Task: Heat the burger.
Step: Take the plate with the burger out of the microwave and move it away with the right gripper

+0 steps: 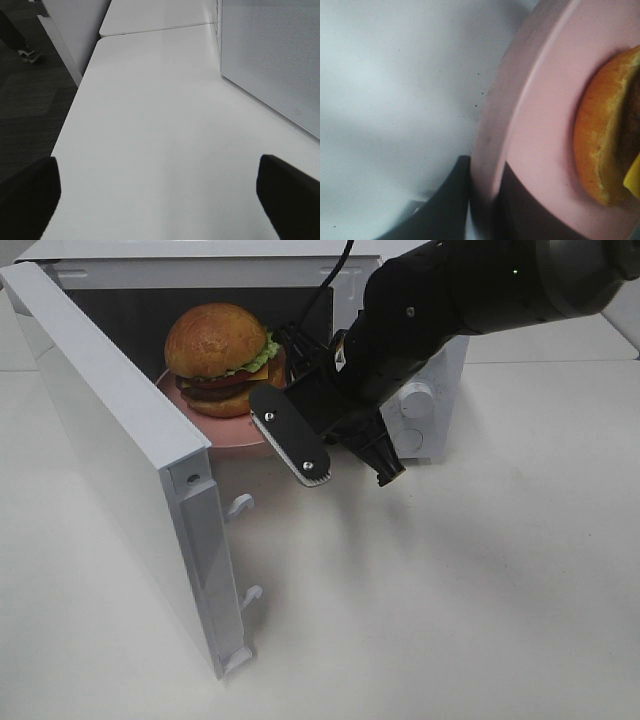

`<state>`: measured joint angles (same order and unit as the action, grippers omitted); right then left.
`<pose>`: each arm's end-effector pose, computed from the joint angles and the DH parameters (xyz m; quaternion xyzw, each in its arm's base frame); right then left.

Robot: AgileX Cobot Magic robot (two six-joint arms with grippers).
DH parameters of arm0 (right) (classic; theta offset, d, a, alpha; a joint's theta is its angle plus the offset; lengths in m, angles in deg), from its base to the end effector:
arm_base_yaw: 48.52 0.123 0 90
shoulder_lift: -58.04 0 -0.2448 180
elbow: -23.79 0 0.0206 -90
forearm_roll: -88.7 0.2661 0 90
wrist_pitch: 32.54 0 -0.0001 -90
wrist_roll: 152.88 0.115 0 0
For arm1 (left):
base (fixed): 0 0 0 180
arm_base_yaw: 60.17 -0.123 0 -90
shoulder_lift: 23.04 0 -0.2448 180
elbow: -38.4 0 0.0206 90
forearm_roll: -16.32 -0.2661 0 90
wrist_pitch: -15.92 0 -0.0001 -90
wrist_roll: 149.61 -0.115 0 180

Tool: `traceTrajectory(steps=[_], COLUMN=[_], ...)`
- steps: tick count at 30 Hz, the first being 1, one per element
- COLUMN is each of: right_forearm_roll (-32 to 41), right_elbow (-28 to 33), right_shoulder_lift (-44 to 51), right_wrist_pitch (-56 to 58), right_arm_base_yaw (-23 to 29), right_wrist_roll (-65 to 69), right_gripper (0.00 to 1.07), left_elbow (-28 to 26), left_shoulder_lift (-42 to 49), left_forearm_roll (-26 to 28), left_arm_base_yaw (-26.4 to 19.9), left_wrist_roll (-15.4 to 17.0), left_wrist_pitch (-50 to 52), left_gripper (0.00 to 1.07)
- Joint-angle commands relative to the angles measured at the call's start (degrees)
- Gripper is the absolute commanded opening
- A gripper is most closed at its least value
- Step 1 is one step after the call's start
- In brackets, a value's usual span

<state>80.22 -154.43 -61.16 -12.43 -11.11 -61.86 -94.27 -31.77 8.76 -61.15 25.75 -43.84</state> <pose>0.3455 0.2569 0.1282 -0.8650 0.3732 -0.1869 0.2786 0.0701 0.0143 0.2764 0.0249 0.8450 0.0918 0.5262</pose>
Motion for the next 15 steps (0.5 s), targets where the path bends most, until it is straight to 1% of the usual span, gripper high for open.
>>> traceTrajectory(steps=[1, 3, 6, 8, 15], right_forearm_roll=[1.32, 2.64, 2.58, 3.32, 4.13], right_elbow=[0.74, 2.64, 3.09, 5.73, 9.00], right_shoulder_lift=[2.86, 4.87, 5.33, 7.73, 10.31], right_wrist_pitch=[-1.66, -1.20, -1.20, -1.32, -1.60], right_arm_base_yaw=[-1.32, -1.95, -2.01, -2.01, -2.01], right_wrist_roll=[-1.03, -2.81, -2.98, -4.70, -5.39], right_gripper=[0.00, 0.00, 0.00, 0.00, 0.00], left_elbow=[0.06, 0.06, 0.06, 0.06, 0.06], left_shoulder_lift=[0.97, 0.97, 0.97, 0.97, 0.97], left_forearm_roll=[0.23, 0.23, 0.23, 0.23, 0.23], left_arm_base_yaw=[0.06, 0.06, 0.06, 0.06, 0.06], left_wrist_roll=[0.11, 0.11, 0.11, 0.11, 0.11], left_wrist_pitch=[0.69, 0.69, 0.69, 0.69, 0.69], left_gripper=[1.00, 1.00, 1.00, 1.00, 1.00])
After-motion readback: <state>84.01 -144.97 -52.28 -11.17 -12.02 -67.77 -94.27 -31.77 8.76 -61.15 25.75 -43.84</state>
